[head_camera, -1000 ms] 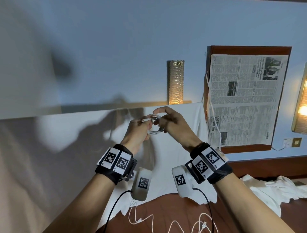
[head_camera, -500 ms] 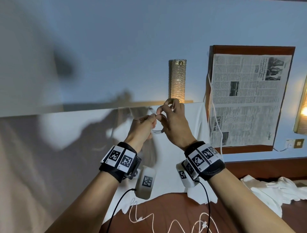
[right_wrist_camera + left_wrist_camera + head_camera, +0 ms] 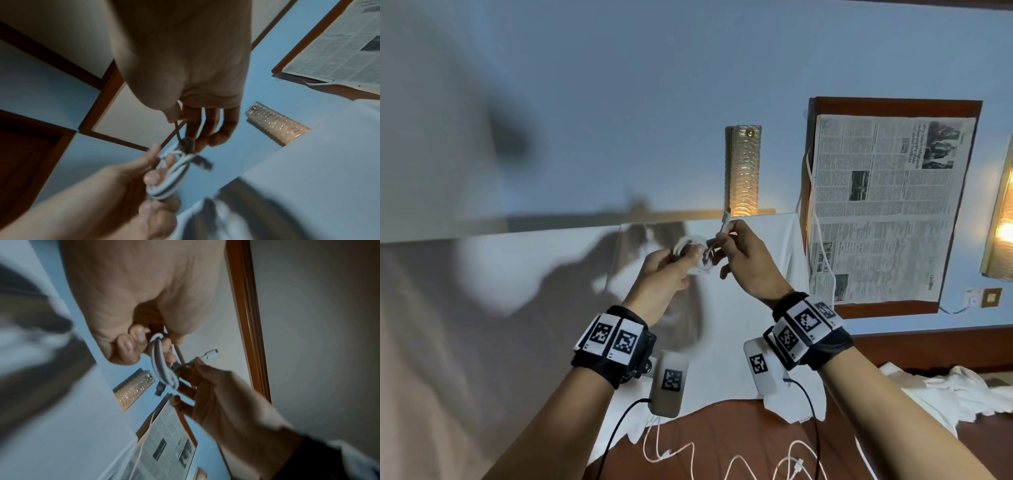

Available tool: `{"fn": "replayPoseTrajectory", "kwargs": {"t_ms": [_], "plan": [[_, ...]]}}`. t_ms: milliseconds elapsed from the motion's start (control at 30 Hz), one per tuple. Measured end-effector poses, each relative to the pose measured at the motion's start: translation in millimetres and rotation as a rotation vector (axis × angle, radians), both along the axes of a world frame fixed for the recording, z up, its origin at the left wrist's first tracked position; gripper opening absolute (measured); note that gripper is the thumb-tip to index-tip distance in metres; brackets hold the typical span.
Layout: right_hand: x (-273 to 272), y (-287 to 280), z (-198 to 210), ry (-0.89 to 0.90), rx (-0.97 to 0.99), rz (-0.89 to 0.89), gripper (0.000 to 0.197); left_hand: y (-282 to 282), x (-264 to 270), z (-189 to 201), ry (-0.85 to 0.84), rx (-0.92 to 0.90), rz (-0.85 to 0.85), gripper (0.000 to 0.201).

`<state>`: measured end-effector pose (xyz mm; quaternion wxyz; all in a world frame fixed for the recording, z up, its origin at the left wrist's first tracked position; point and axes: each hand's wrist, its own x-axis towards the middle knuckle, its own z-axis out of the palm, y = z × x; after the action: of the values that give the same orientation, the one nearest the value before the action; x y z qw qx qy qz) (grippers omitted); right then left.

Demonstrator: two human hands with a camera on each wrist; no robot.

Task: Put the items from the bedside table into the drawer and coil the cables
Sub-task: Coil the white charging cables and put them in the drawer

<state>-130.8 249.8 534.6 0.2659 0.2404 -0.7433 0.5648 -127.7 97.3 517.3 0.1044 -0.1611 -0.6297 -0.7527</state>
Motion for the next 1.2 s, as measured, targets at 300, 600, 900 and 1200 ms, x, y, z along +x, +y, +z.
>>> {"fn": "replayPoseTrajectory", "kwargs": {"t_ms": [300,600,900,1200], "plan": [[4.8,-2.5,-14.4,-0.107,-0.41,0.016,0.008,13.5,5.4,-0.6,-0.004,0.26,0.099,0.017],[6.2,8.9,-20.8,-0.055,-0.32,-0.044,0.007,9.4,0.9,-3.4,0.01,0.213,0.169,0.014],[4.7,22.9,-31.2,-0.381,-0.349,0.2,0.026,10.5,6.8,-14.6,0.022,0.057,-0.005,0.011],[16.8,38.0,-53.1,-0.446,-0.091,0.18,0.011,1.2,12.6,-42.3,-0.136,-0.075,-0.142,0.025]]}}
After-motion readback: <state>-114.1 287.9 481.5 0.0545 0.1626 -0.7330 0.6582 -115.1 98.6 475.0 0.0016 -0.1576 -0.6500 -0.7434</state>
